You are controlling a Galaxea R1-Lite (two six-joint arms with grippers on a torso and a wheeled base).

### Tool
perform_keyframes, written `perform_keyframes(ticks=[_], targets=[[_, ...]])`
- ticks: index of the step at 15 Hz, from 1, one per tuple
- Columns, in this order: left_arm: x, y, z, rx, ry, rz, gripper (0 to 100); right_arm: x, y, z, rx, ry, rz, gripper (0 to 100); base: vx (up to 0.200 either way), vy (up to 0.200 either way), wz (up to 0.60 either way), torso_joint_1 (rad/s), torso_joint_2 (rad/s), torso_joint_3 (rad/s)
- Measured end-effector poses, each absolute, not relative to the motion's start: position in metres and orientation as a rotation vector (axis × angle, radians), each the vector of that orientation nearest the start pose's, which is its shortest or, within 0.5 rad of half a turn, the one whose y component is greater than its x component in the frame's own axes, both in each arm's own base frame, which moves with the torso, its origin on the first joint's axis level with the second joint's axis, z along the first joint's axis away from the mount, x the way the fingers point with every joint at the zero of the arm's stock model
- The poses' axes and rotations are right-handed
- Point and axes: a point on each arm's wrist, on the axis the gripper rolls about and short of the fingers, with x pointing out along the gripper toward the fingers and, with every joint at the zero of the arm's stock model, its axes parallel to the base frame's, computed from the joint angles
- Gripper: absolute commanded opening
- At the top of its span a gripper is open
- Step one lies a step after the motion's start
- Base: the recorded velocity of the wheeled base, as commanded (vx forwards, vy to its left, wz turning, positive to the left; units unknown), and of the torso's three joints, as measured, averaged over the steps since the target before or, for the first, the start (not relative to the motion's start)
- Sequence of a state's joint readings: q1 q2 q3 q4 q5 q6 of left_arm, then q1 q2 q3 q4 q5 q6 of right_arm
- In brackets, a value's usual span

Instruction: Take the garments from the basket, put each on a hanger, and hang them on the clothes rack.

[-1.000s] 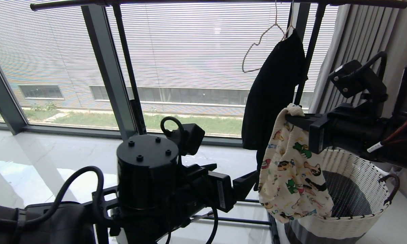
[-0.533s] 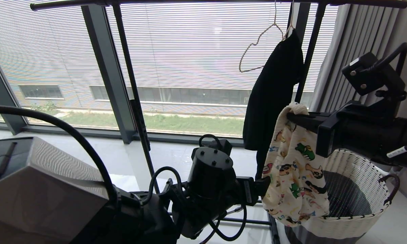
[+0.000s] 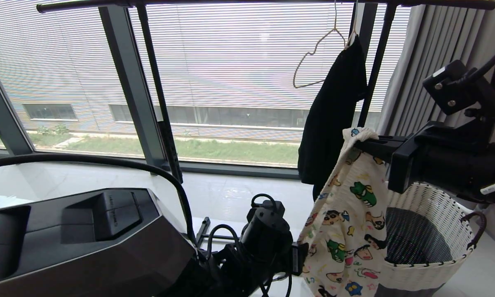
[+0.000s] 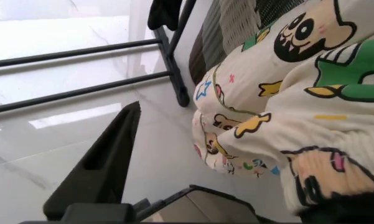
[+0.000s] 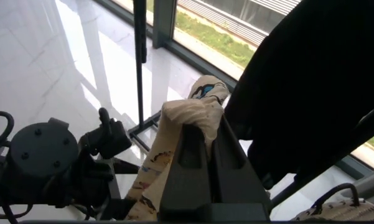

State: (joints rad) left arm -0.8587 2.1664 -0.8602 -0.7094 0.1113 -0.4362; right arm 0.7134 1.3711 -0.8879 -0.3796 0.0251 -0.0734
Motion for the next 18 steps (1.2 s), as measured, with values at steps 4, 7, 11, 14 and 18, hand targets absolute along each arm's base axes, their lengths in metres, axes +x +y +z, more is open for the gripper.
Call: perform_keyframes(ticks=[4, 7, 11, 14, 18], targets=[[0.228, -0.254, 0.066, -0.069, 0.622, -0.537, 0, 0.180, 0.157, 0.256, -0.106, 0.121, 0.742, 0, 0.000, 0.000, 0.00, 0.000, 0.00, 0.000], [0.208, -0.220, 0.088, 0.048, 0.555, -0.505, 0, 0.183, 0.161, 0.244, -0.087, 0.179, 0.740, 0, 0.000, 0.000, 0.00, 0.000, 0.00, 0.000], [0.188, -0.172, 0.140, 0.145, 0.497, -0.474, 0, 0.173, 0.153, 0.229, -0.106, 0.226, 0.739, 0, 0.000, 0.000, 0.00, 0.000, 0.00, 0.000], [0.176, -0.155, 0.198, 0.165, 0.492, -0.479, 0, 0.159, 0.140, 0.230, -0.117, 0.216, 0.731, 0, 0.000, 0.000, 0.00, 0.000, 0.00, 0.000], [0.166, -0.150, 0.287, 0.160, 0.297, -0.532, 0, 0.145, 0.128, 0.262, -0.131, 0.106, 0.735, 0, 0.000, 0.000, 0.00, 0.000, 0.00, 0.000]])
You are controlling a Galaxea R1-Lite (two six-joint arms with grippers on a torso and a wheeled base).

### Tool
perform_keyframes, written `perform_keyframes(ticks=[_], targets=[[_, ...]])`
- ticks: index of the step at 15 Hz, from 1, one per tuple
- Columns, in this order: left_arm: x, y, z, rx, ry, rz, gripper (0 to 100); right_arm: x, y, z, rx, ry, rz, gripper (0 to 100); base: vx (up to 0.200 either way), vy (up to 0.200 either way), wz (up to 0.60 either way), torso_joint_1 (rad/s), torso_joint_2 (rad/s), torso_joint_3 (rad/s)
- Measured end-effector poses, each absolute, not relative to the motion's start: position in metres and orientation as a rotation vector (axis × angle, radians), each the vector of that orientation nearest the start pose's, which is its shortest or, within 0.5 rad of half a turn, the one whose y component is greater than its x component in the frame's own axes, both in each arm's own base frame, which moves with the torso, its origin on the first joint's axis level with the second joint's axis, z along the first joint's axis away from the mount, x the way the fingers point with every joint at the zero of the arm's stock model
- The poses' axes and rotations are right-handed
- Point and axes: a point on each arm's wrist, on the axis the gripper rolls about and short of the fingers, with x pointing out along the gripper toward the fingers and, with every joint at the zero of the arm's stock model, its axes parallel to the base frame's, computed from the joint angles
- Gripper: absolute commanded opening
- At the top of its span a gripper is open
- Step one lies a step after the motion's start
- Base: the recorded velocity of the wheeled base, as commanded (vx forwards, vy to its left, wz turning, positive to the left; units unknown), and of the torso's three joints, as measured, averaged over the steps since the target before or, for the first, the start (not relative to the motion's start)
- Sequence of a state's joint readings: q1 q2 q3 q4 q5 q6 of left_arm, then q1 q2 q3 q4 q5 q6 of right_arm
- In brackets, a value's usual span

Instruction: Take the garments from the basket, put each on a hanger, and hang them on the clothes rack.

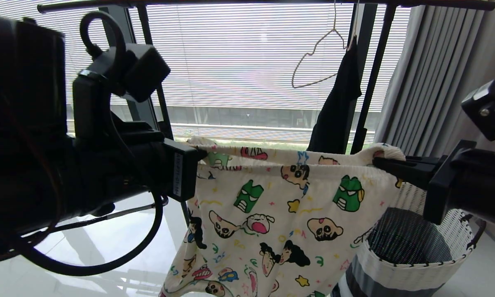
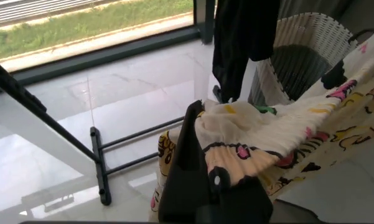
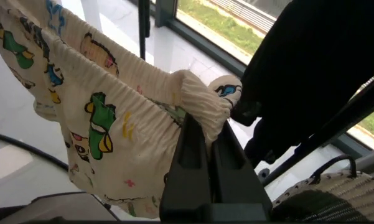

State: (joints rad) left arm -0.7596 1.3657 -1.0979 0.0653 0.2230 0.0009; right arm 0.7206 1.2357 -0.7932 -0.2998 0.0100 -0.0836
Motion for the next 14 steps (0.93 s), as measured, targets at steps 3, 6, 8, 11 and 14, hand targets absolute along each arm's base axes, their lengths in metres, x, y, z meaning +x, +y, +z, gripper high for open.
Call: perform_keyframes(ticks=[3, 6, 8, 11, 14], targets=[[0.154, -0.148, 0.313, 0.244, 0.199, -0.573, 0, 0.141, 0.124, 0.288, -0.116, 0.043, 0.732, 0, 0.000, 0.000, 0.00, 0.000, 0.00, 0.000], [0.148, -0.148, 0.313, 0.318, 0.166, -0.604, 0, 0.130, 0.115, 0.294, -0.140, 0.058, 0.737, 0, 0.000, 0.000, 0.00, 0.000, 0.00, 0.000], [0.151, -0.153, 0.316, 0.331, 0.129, -0.613, 0, 0.109, 0.105, 0.291, -0.166, 0.108, 0.785, 0, 0.000, 0.000, 0.00, 0.000, 0.00, 0.000], [0.165, -0.168, 0.324, 0.280, 0.033, -0.616, 0, 0.072, 0.093, 0.284, -0.224, 0.134, 0.924, 0, 0.000, 0.000, 0.00, 0.000, 0.00, 0.000], [0.172, -0.176, 0.323, 0.281, 0.032, -0.638, 0, 0.061, 0.087, 0.281, -0.250, 0.111, 0.973, 0, 0.000, 0.000, 0.00, 0.000, 0.00, 0.000]])
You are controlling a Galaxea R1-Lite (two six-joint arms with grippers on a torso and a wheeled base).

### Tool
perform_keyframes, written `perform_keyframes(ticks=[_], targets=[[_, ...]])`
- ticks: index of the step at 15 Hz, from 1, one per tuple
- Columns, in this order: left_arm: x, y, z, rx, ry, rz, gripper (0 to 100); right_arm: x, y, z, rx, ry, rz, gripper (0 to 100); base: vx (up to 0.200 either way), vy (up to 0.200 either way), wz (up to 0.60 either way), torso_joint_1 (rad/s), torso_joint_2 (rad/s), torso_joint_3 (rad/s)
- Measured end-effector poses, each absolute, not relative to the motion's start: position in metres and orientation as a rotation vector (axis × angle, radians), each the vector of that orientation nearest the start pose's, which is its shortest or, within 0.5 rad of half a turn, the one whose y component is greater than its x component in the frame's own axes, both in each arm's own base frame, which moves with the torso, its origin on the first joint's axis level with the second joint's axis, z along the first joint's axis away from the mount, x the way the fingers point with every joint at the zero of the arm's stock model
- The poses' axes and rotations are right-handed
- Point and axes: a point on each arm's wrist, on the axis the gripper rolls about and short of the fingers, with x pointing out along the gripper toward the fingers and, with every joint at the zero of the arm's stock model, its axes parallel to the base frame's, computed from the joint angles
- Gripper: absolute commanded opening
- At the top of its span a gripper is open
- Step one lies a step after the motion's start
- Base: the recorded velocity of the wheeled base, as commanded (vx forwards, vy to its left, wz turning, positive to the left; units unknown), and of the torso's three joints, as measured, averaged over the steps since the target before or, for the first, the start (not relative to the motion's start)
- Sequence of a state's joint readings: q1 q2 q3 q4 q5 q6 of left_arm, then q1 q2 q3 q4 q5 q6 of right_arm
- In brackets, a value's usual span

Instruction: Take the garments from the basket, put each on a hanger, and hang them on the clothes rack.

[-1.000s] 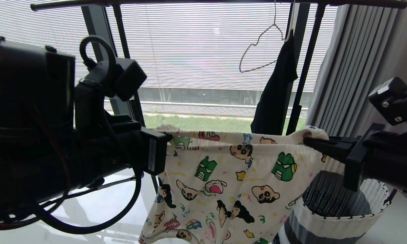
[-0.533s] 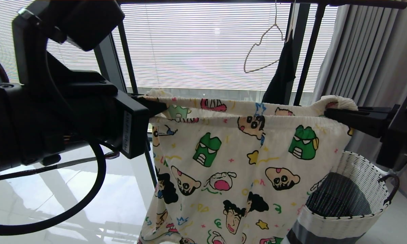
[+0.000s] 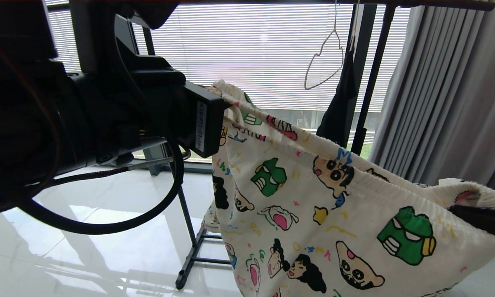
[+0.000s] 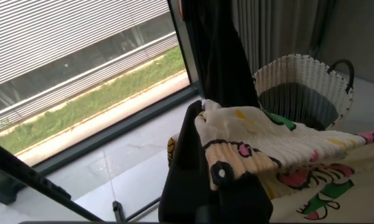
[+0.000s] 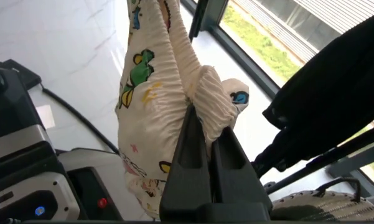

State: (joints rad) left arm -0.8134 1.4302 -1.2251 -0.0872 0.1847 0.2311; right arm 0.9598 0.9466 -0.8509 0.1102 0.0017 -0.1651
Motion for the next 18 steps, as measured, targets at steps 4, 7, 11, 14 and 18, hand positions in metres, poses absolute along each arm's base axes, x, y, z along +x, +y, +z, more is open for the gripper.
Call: perform_keyframes(ticks=[4, 7, 11, 14, 18], targets=[[0.167, -0.171, 0.319, 0.276, 0.083, -0.640, 0, 0.064, 0.087, 0.283, -0.234, 0.092, 0.950, 0, 0.000, 0.000, 0.00, 0.000, 0.00, 0.000], [0.143, -0.172, 0.318, 0.194, 0.149, -0.713, 0, 0.086, 0.103, 0.295, -0.186, 0.011, 0.888, 0, 0.000, 0.000, 0.00, 0.000, 0.00, 0.000], [0.094, -0.186, 0.303, 0.191, 0.196, -0.903, 0, 0.128, 0.135, 0.318, -0.152, -0.053, 0.853, 0, 0.000, 0.000, 0.00, 0.000, 0.00, 0.000], [0.073, -0.194, 0.296, 0.202, 0.213, -0.934, 0, 0.149, 0.154, 0.327, -0.148, -0.059, 0.848, 0, 0.000, 0.000, 0.00, 0.000, 0.00, 0.000], [0.071, -0.192, 0.296, 0.209, 0.205, -0.921, 0, 0.156, 0.160, 0.324, -0.155, -0.039, 0.841, 0, 0.000, 0.000, 0.00, 0.000, 0.00, 0.000]])
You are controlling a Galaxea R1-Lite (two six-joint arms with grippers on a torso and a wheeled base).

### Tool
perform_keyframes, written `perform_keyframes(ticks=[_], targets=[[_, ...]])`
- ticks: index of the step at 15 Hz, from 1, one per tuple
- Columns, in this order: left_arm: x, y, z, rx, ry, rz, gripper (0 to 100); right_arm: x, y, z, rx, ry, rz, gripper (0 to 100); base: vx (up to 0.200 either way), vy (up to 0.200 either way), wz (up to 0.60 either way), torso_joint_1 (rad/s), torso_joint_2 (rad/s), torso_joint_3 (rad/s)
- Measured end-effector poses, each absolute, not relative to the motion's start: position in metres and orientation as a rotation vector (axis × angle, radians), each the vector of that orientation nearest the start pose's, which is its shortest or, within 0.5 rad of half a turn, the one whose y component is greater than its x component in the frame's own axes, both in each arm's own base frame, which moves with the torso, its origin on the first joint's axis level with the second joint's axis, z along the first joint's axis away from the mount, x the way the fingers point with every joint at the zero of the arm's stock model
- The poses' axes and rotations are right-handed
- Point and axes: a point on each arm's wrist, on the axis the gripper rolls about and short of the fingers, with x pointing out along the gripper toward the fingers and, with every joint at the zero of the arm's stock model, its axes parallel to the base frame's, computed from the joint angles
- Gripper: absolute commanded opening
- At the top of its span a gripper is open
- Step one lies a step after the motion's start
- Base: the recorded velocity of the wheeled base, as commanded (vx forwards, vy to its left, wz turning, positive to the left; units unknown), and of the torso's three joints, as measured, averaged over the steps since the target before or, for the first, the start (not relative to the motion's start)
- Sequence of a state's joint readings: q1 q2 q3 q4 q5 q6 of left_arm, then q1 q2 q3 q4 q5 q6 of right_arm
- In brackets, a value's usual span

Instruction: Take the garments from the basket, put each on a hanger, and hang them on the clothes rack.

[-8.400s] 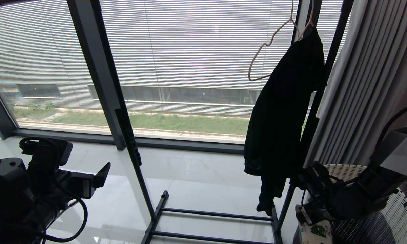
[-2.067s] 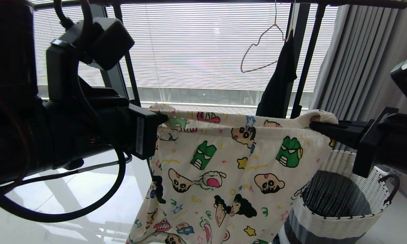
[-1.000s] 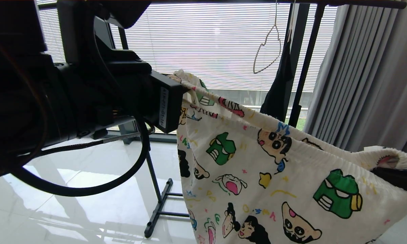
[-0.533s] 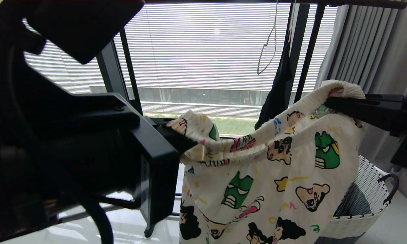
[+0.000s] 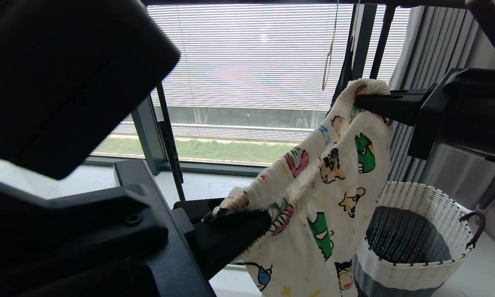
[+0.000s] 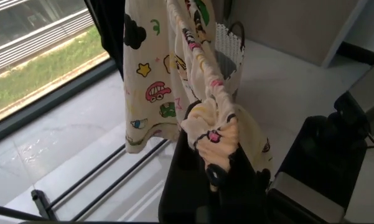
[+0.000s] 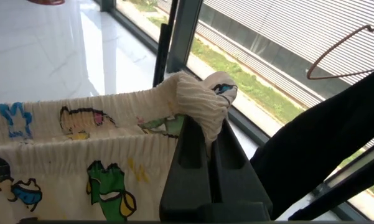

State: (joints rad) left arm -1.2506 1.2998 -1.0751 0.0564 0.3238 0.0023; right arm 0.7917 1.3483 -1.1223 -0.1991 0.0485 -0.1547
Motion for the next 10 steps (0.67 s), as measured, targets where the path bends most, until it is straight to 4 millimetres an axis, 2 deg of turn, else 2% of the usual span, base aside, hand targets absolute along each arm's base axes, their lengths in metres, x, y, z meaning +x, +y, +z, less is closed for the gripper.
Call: perform_keyframes(ticks=[3, 7, 10], targets=[[0.094, -0.178, 0.298, 0.252, 0.179, -0.799, 0, 0.151, 0.146, 0.318, -0.170, 0.000, 0.815, 0, 0.000, 0.000, 0.00, 0.000, 0.00, 0.000], [0.134, -0.151, 0.314, 0.239, 0.121, -0.633, 0, 0.130, 0.122, 0.305, -0.191, 0.059, 0.808, 0, 0.000, 0.000, 0.00, 0.000, 0.00, 0.000], [0.141, -0.143, 0.321, 0.225, 0.102, -0.591, 0, 0.119, 0.112, 0.303, -0.190, 0.056, 0.807, 0, 0.000, 0.000, 0.00, 0.000, 0.00, 0.000]])
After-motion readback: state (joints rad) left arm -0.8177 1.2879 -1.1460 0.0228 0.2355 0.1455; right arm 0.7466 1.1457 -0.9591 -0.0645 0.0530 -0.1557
